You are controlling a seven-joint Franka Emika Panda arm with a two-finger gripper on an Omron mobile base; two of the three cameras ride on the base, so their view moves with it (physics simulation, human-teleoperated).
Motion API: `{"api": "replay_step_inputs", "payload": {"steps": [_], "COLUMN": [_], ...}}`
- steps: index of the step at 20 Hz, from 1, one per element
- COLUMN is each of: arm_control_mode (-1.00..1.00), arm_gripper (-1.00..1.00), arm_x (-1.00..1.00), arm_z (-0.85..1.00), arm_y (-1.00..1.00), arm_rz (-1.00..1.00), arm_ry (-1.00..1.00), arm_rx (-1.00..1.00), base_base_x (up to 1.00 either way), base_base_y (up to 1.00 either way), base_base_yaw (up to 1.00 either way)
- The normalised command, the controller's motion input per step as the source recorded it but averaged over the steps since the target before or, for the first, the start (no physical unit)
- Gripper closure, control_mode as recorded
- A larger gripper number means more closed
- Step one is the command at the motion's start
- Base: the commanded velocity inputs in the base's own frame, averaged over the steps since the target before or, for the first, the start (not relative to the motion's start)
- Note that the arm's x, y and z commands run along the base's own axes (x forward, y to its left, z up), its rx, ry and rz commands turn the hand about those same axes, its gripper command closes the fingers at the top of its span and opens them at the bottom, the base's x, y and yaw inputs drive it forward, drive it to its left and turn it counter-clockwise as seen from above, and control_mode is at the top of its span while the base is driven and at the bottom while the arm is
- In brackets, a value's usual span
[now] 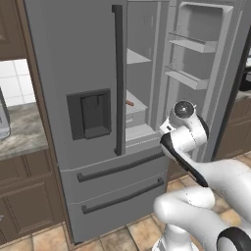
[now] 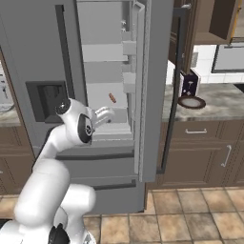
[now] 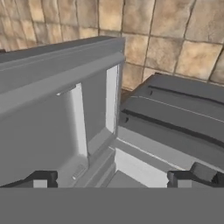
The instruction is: Move the hot dog bun to the plate on the dining table and place the condiment next to that plate. Then navigate to the fridge and take the sausage and place it on the plate as well.
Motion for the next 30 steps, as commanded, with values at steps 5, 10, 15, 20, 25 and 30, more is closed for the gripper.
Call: {"api": "replay_step_inputs", "payload": {"steps": [5,10,15,20,25,30], "arm_control_mode": [-1.00,-1.00,-1.00,-1.00,-1.00,-1.00], "arm_gripper": [-1.00,-1.00,-1.00,-1.00,-1.00,-1.00], "arm_x": [0.17,0.08,-0.32,-0.58,-0.78,-0.36], "arm_z": [0.39,0.13,0.26,0.44,0.07,0.20], "arm_y": [0.00,0.04,0.03,0.00,-0.07,0.05], "arm_rz": [-0.03,-0.07,-0.11,-0.05,0.00,0.00], "arm_ry": [0.15,0.16,0.04,0.01,0.00,0.04], "arm_rx": [0.39,0.21,0.06,0.05,0.09,0.04], "base_base_x": [0.00,0.00,0.00,0.00,0.00,0.00], "base_base_y": [0.00,0.00,0.00,0.00,0.00,0.00], "base_base_yaw": [0.00,0.00,0.00,0.00,0.00,0.00]}}
